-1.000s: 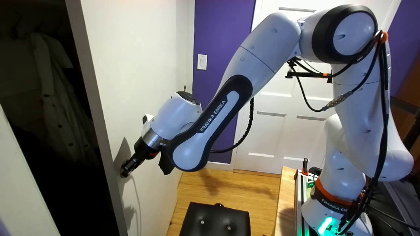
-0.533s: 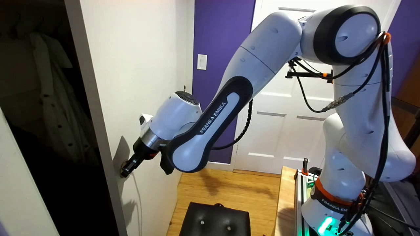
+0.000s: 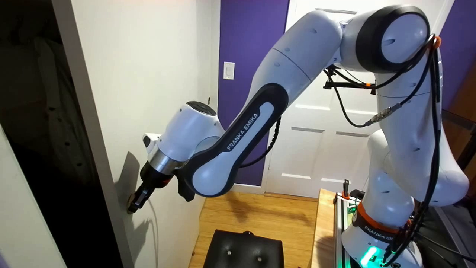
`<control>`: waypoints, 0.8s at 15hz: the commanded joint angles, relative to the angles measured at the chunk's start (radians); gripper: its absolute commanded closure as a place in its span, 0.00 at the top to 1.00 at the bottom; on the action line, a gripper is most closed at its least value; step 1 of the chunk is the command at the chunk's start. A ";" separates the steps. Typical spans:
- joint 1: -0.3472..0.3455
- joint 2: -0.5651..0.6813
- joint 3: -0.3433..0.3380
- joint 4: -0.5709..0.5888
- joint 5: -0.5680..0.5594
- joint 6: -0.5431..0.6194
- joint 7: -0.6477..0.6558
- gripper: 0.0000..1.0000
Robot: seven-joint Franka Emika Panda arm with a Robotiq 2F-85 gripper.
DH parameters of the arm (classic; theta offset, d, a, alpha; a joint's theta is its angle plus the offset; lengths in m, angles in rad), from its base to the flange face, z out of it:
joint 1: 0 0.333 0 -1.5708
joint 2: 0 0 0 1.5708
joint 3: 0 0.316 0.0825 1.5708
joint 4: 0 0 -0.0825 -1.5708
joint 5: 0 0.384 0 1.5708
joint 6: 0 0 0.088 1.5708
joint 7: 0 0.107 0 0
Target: Close the closet door
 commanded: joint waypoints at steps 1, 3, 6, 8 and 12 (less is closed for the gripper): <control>-0.018 0.050 0.115 0.082 -0.028 -0.054 -0.014 0.00; -0.036 0.068 0.159 0.106 -0.014 -0.072 -0.031 0.00; -0.050 0.089 0.205 0.132 -0.002 -0.093 -0.030 0.00; -0.071 0.106 0.248 0.150 0.017 -0.108 -0.038 0.00; -0.028 0.080 0.191 0.136 0.014 -0.121 0.053 0.00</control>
